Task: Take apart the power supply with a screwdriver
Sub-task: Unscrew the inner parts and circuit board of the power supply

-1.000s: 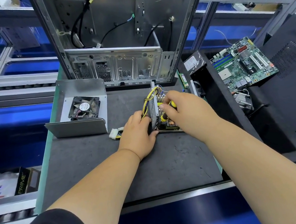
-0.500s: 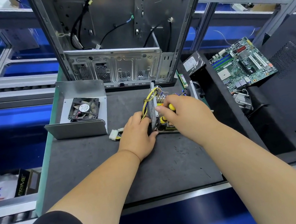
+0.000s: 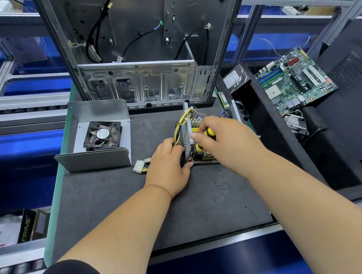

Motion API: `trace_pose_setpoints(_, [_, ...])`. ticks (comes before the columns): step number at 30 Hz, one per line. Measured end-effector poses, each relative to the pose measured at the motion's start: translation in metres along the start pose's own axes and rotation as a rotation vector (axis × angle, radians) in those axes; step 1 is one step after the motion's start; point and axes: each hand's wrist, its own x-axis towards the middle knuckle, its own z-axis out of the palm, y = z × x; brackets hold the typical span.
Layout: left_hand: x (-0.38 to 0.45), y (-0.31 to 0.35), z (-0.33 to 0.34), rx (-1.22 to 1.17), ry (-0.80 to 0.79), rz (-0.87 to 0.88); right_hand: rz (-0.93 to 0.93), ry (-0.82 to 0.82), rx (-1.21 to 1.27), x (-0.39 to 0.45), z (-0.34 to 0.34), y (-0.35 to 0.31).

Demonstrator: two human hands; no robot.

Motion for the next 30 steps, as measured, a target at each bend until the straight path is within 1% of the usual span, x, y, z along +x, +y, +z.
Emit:
trace_pose_setpoints(8, [0.0006,-0.0001,0.0003,0.005,-0.010,-0.006,-0.015,0.017,0.099,0.0004,-0.0001,0.0005])
trace_pose_setpoints(10, [0.0006,-0.0002,0.0002,0.006,-0.014,-0.006,-0.023,0.010,0.078,-0.0001,0.0004,0.0012])
trace_pose_setpoints(14, [0.0006,-0.0004,-0.0004,0.004,-0.010,0.002,-0.002,0.015,-0.052,-0.0004,-0.0007,0.0002])
trace_pose_setpoints(24, [0.0005,-0.0008,0.0008,0.001,-0.007,-0.004,-0.015,0.017,0.078,0.0008,-0.0014,0.0012])
trace_pose_setpoints(30, [0.0007,-0.0010,-0.0001,0.003,-0.004,0.004,-0.002,0.029,-0.034,-0.0013,-0.0003,0.0020])
